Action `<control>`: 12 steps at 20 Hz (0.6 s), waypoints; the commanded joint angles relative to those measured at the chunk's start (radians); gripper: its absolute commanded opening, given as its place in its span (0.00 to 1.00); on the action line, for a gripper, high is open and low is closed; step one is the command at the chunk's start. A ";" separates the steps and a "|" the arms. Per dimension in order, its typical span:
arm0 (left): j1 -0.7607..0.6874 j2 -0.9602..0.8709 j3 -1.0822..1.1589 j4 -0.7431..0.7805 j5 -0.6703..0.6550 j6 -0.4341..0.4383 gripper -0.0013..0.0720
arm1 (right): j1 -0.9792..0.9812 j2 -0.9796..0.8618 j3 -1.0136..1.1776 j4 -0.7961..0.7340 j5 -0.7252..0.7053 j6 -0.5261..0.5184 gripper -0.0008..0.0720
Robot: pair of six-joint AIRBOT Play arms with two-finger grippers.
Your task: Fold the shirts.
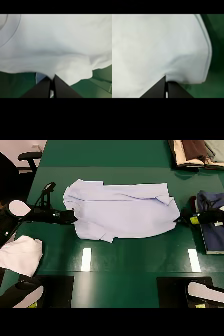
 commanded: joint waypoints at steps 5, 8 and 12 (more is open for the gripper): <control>0.040 0.138 0.447 0.117 -0.072 0.000 0.05 | 0.003 0.273 0.378 0.004 0.039 -0.002 0.04; 0.055 0.173 0.791 0.189 -0.116 0.000 0.05 | -0.019 0.401 0.610 0.003 0.050 -0.002 0.04; 0.055 0.173 1.179 0.192 -0.184 -0.002 0.05 | -0.077 0.526 0.829 0.003 0.076 -0.002 0.03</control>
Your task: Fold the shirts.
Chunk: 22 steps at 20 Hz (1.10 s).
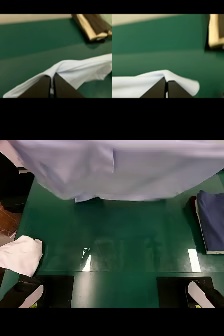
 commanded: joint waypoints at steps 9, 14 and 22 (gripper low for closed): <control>0.005 0.007 0.348 0.052 -0.042 -0.008 0.05 | -0.194 -0.010 0.512 0.002 0.366 0.098 0.03; 0.005 -0.105 0.035 0.102 -0.153 -0.008 0.05 | -0.163 -0.170 0.331 -0.021 0.473 0.152 0.03; 0.005 -0.597 -0.172 0.148 -0.124 -0.007 0.05 | 0.213 -0.587 0.060 -0.367 0.414 0.163 0.03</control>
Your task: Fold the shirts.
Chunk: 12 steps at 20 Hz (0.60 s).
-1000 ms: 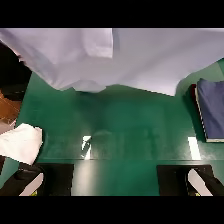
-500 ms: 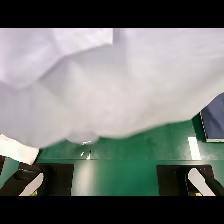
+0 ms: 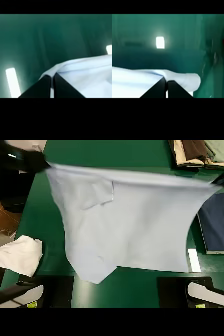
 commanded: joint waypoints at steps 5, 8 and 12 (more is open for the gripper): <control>0.000 -0.348 -0.044 -0.001 0.214 0.010 0.05 | 0.128 -0.393 0.172 -0.080 -0.143 0.013 0.03; 0.000 -0.351 -0.033 0.000 0.231 0.011 0.05 | 0.127 -0.443 0.283 -0.081 -0.131 0.013 0.03; 0.000 -0.348 -0.035 0.003 0.018 0.076 0.05 | 0.145 -0.383 0.182 -0.092 -0.088 0.011 0.03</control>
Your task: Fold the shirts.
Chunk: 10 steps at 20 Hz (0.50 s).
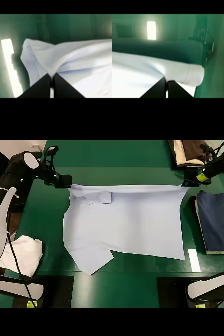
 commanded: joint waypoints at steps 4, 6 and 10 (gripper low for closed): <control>0.000 -0.010 -0.113 0.002 -0.124 0.054 0.05 | 0.057 0.138 -0.342 -0.002 -0.113 0.000 0.03; 0.000 -0.010 -0.166 0.003 -0.115 0.041 0.05 | 0.067 0.168 -0.446 0.004 -0.179 0.000 0.03; 0.000 0.006 -0.188 -0.003 -0.125 0.024 0.69 | 0.055 0.187 -0.496 0.080 -0.196 0.000 0.51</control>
